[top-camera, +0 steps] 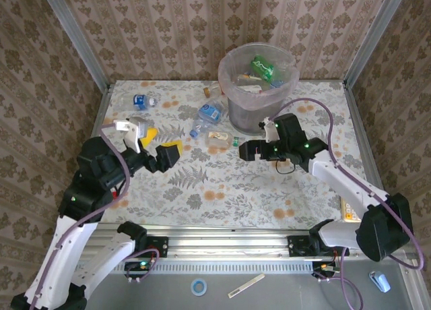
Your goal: Throw the plastic bottles in the bin
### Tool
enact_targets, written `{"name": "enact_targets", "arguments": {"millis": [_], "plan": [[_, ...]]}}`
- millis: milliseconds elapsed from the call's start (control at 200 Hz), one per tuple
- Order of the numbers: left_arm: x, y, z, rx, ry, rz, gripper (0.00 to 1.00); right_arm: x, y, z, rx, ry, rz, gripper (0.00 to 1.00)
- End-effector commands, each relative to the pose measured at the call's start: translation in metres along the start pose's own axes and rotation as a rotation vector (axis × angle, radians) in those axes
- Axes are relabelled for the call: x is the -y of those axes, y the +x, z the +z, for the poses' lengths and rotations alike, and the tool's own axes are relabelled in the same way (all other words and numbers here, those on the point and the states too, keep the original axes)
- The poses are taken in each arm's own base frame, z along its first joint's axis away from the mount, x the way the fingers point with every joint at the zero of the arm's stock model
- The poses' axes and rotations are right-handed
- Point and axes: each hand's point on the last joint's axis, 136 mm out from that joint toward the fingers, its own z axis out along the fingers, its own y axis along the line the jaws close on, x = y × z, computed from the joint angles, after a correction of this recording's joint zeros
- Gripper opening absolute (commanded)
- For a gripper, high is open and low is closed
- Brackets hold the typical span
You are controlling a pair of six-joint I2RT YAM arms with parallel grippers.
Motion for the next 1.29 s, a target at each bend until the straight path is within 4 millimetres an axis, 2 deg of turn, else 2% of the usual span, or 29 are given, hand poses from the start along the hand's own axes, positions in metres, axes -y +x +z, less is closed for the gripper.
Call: {"name": "enact_targets", "arguments": {"millis": [0, 110, 155, 420, 810, 1090, 1290], "plan": [[-0.002, 0.008, -0.006, -0.008, -0.014, -0.004, 1.00, -0.001, -0.021, 0.005, 0.039, 0.001, 0.013, 1.00], [-0.002, 0.011, -0.010, -0.007, -0.019, -0.008, 1.00, 0.004, -0.027, 0.017, 0.039, 0.013, 0.016, 1.00], [-0.003, 0.013, -0.010, -0.010, -0.020, -0.012, 1.00, 0.011, -0.026, 0.030, 0.014, 0.023, 0.020, 1.00], [-0.002, 0.018, -0.015, -0.015, -0.022, -0.022, 1.00, 0.037, -0.037, 0.061, -0.019, 0.096, -0.071, 1.00], [-0.003, 0.022, -0.019, -0.021, -0.031, -0.032, 1.00, 0.059, -0.043, 0.100, -0.076, 0.135, -0.228, 0.99], [-0.003, 0.022, -0.023, -0.017, -0.038, -0.036, 1.00, 0.062, -0.049, 0.117, -0.093, 0.127, -0.278, 0.99], [-0.003, 0.024, -0.024, -0.021, -0.040, -0.039, 1.00, 0.063, -0.045, 0.132, -0.129, 0.107, -0.290, 0.99]]}}
